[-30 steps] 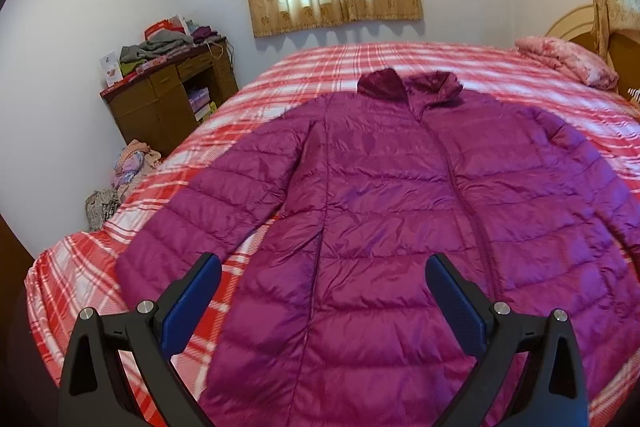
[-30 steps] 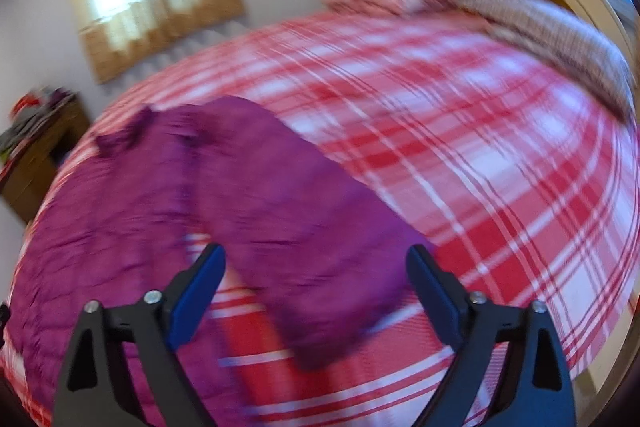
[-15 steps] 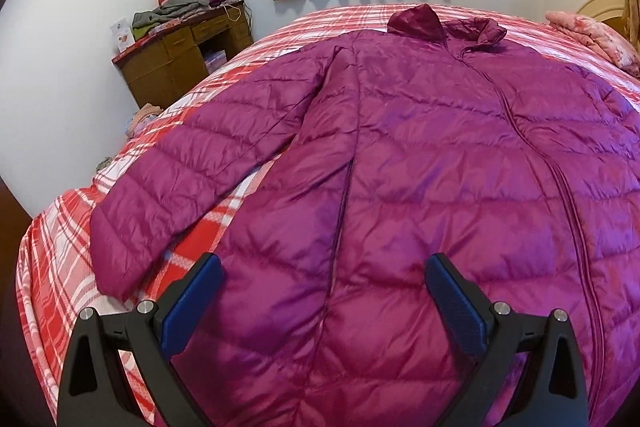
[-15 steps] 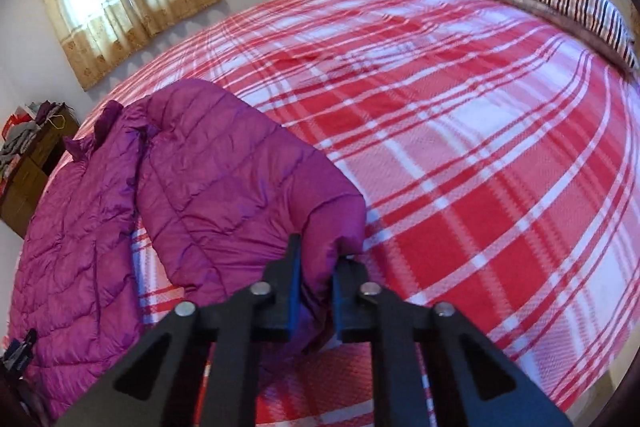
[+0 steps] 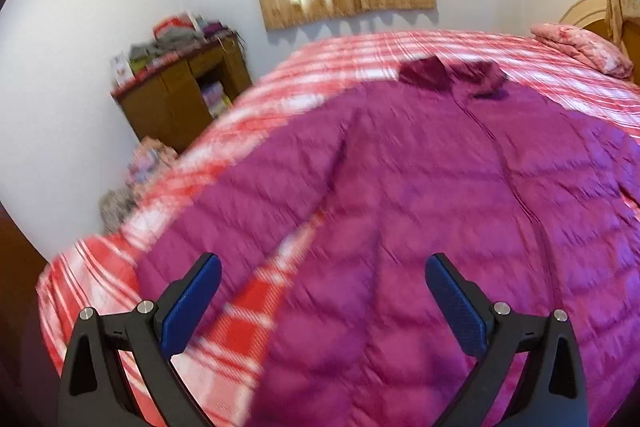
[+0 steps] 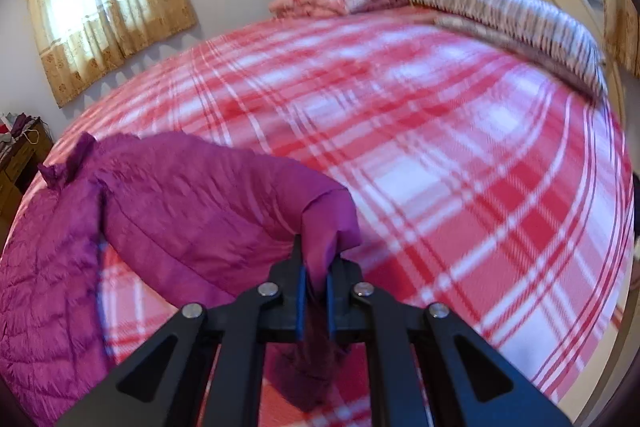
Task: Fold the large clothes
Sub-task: 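Grasp the cuff of the sleeve nearest the right tool with the right tool, then fold the gripped sleeve across the jacket body toward the collar, release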
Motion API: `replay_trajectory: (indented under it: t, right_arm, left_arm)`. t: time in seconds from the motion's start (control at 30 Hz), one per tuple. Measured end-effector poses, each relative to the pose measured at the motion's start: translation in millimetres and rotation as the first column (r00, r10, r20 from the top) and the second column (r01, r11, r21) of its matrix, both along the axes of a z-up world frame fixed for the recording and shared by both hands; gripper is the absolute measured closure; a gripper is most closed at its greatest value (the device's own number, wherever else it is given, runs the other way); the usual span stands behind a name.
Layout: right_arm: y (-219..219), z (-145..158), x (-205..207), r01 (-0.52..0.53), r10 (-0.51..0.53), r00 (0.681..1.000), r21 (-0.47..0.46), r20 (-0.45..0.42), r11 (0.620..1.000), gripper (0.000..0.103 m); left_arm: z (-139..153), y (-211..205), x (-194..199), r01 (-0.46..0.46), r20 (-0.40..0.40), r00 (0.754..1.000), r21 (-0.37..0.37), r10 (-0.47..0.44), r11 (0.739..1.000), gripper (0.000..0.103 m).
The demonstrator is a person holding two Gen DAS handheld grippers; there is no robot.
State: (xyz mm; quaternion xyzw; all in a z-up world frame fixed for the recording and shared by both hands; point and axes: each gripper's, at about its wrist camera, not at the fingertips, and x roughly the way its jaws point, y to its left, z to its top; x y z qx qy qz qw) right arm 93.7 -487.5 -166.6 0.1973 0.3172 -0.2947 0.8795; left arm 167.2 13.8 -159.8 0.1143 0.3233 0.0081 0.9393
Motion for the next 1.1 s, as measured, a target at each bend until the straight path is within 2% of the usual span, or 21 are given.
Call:
replay_trajectory:
  t: [0.1, 0.27, 0.43, 0.6, 0.73, 0.87, 0.93, 0.97, 1.0, 1.03, 1.07, 1.1]
  right_arm:
    - [14, 29, 19, -0.038, 0.041, 0.999, -0.076, 0.035, 0.996, 0.093]
    - [55, 66, 63, -0.138, 0.154, 0.986, -0.187, 0.070, 0.973, 0.094]
    - [117, 76, 115, -0.274, 0.299, 0.953, -0.268, 0.054, 0.924, 0.094]
    - [168, 61, 157, -0.387, 0.404, 0.915, -0.299, -0.003, 0.872, 0.094]
    - [210, 31, 194, -0.481, 0.485, 0.872, -0.314, -0.071, 0.819, 0.094]
    - [238, 6, 210, -0.542, 0.535, 0.837, -0.296, -0.112, 0.787, 0.092]
    - [248, -10, 217, -0.573, 0.558, 0.818, -0.275, -0.138, 0.772, 0.084]
    - [250, -13, 216, -0.581, 0.569, 0.812, -0.266, -0.127, 0.769, 0.066]
    - [251, -14, 214, -0.591, 0.581, 0.805, -0.254, -0.121, 0.766, 0.054]
    - [250, -16, 208, -0.617, 0.610, 0.785, -0.218, -0.105, 0.756, 0.037]
    - [249, -14, 204, -0.624, 0.620, 0.779, -0.208, -0.094, 0.753, 0.032]
    - [248, -13, 194, -0.628, 0.625, 0.775, -0.210, -0.088, 0.749, 0.032]
  left_arm:
    - [12, 7, 23, -0.030, 0.032, 0.999, 0.026, 0.029, 0.999, 0.001]
    - [23, 13, 47, -0.054, 0.037, 0.998, 0.004, 0.053, 0.999, 0.001]
    - [24, 17, 59, -0.057, 0.022, 0.998, -0.023, 0.057, 0.998, 0.001]
    - [15, 24, 70, -0.074, 0.008, 0.997, -0.021, 0.074, 0.997, 0.001]
    - [7, 35, 79, -0.100, -0.008, 0.995, -0.019, 0.100, 0.995, 0.001]
    - [2, 46, 83, -0.126, -0.027, 0.992, -0.007, 0.125, 0.992, 0.001]
    - [2, 52, 84, -0.137, -0.035, 0.990, -0.007, 0.137, 0.991, 0.001]
    - [3, 53, 84, -0.145, -0.035, 0.989, -0.003, 0.144, 0.989, 0.001]
    - [5, 54, 84, -0.151, -0.034, 0.988, 0.000, 0.151, 0.988, 0.001]
    - [8, 55, 84, -0.157, -0.033, 0.987, 0.000, 0.157, 0.988, 0.001]
    - [11, 55, 84, -0.159, -0.032, 0.987, -0.001, 0.159, 0.987, 0.001]
    - [15, 53, 85, -0.163, -0.028, 0.986, 0.000, 0.162, 0.987, 0.001]
